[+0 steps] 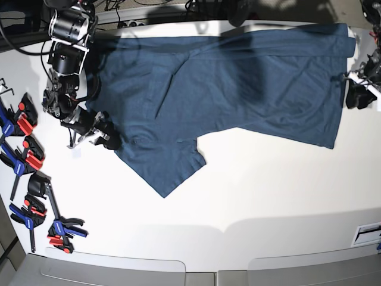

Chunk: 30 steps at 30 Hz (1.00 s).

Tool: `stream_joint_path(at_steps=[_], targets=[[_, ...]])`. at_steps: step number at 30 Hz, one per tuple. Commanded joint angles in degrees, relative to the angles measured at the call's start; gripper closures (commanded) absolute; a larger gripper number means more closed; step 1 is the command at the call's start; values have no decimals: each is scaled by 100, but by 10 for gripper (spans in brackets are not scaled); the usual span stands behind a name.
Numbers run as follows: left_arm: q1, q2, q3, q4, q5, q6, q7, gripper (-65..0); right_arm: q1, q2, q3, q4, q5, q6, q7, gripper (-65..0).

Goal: Fold the T-shirt properly
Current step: 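Grasp the shirt edge by the sleeve with the right gripper, left gripper at hem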

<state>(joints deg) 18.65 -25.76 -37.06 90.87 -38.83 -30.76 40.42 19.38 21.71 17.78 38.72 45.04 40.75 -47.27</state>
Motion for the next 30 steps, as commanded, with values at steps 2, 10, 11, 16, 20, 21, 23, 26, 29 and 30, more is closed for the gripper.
stream_joint_path(at_steps=[2, 10, 11, 16, 20, 21, 23, 26, 29, 30], targets=[[-280, -186, -31, -407, -70, -9, -107, -197, 46, 46, 9, 15, -2, -75, -68, 0], [-1410, -636, -28, -2673, -212, -15, -149, -204, 46, 46, 9, 15, -2, -75, -55, 0], [-1545, -691, -28, -2887, -291, -39, -144, -216, 46, 46, 9, 15, -2, -75, -55, 0], [-2149, -817, -28, -3683, -348, -142, -146, -259, 46, 31, 9, 15, -2, -75, -55, 0], [-2535, -813, 262, -4203, -337, -142, -234, -259, 46, -15, 9, 15, -2, -75, -52, 0], [-2621, -811, 426, -4328, -321, -142, -289, -259, 46, -24, 9, 15, 0, -75, -52, 0], [-2804, -807, 817, -4570, -326, -142, -365, -259, 46, -31, 9, 15, 0, -75, -52, 0], [-3062, -791, 1440, -4819, -326, -138, -457, -259, 46, -28, 9, 15, -4, -75, -55, 0], [-3285, -723, 1897, -4907, -323, -138, -442, -259, 44, -28, 9, 15, -2, -75, -55, 0], [-3324, -686, 2006, -4907, -326, -136, -424, -259, 46, -28, 9, 15, -4, -75, -57, 0]])
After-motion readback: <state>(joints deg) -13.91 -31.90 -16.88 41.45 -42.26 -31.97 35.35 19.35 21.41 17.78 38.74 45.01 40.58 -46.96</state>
